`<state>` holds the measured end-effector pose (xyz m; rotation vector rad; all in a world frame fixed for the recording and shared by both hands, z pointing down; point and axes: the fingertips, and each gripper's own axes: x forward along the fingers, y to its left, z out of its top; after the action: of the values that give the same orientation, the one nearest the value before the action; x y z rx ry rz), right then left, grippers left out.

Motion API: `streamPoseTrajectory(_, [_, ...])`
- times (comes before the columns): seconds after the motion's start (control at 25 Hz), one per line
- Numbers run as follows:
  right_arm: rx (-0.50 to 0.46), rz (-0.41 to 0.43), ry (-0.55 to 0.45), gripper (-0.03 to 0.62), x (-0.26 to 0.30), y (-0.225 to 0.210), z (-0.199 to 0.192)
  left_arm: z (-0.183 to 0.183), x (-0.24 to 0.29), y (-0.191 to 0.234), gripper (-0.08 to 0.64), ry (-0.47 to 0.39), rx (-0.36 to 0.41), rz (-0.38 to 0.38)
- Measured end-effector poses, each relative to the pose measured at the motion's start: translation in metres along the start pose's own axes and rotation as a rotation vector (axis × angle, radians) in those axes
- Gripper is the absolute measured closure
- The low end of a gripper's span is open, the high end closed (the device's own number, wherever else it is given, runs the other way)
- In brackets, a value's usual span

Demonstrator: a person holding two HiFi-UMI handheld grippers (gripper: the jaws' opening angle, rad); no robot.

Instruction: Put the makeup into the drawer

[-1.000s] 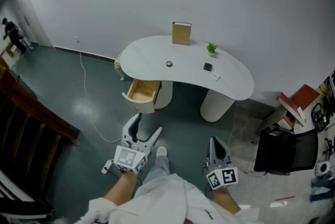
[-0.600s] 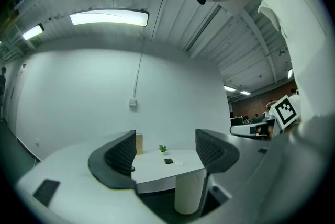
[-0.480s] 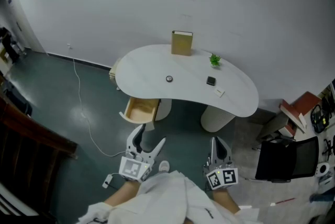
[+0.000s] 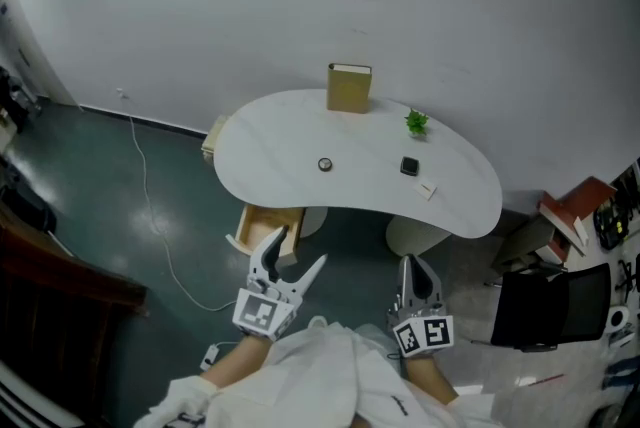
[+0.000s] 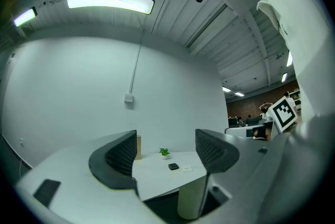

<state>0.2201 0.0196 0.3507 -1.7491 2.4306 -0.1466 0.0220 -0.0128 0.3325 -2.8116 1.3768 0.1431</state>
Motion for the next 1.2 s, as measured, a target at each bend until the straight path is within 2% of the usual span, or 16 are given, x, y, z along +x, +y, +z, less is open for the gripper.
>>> streamPoseTrajectory(0.24, [0.016,0.020,0.010,0.575,0.044,-0.016,-0.005,-0.011,0.045,0.023,0.212,0.026,0.000,0.002])
streamPoseTrajectory(0.56, [0.041,0.062,0.046,0.575,0.124,-0.064,-0.019,-0.028,0.124,0.064,0.212,0.060,-0.011,0.049])
streamPoseTrajectory(0.92, [0.042,0.164,0.095,0.575,0.229,-0.112,-0.024,-0.037,0.232,0.107,0.212,0.059,-0.003,0.101])
streamPoseTrajectory(1.2, [0.060,0.279,0.155,0.575,0.281,-0.121,-0.043,-0.056,0.278,0.129,0.212,0.108,0.023,0.151])
